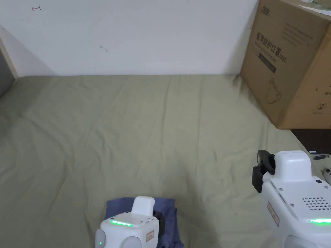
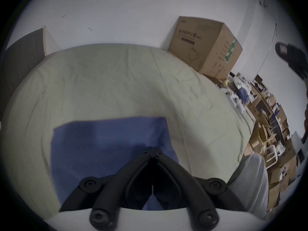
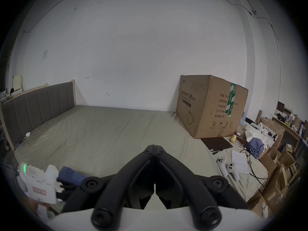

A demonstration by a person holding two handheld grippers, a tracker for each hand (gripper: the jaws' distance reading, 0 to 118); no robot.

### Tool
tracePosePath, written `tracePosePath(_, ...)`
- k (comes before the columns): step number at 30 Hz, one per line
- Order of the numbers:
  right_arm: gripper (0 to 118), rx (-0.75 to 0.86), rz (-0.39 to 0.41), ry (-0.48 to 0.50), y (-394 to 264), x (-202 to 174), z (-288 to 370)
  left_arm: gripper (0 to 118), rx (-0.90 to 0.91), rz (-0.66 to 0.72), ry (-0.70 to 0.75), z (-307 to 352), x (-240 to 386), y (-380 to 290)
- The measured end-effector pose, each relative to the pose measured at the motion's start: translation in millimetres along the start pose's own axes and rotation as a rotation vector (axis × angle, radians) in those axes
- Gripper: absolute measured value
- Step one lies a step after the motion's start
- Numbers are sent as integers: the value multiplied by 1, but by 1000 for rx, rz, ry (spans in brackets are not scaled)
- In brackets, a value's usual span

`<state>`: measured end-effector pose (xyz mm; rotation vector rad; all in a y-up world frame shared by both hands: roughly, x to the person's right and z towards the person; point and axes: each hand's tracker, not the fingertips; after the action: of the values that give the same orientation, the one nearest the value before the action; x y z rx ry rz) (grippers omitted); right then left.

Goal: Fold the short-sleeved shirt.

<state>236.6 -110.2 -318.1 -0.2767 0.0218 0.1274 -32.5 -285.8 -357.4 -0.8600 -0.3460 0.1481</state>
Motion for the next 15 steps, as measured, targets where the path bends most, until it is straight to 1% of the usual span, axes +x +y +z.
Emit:
tracePosePath(4,0,-14,-4,-13,-5,7,-1,0,-68,-19,27,-27,9,-17)
tracePosePath(7,0,-26,-5,-22,-9,11,-3,0,-77,-67,49,-37,19,-29)
tracePosePath(9,0,-32,-9,-25,-11,12,-3,0,-83,-127,111,-41,30,-30)
tracePosePath(10,0,-34,-12,-26,-11,12,-3,0,-83,-145,120,-41,35,-31)
tracePosePath(15,0,-27,-29,-19,-9,9,0,0,-62,-154,107,-29,34,-25)
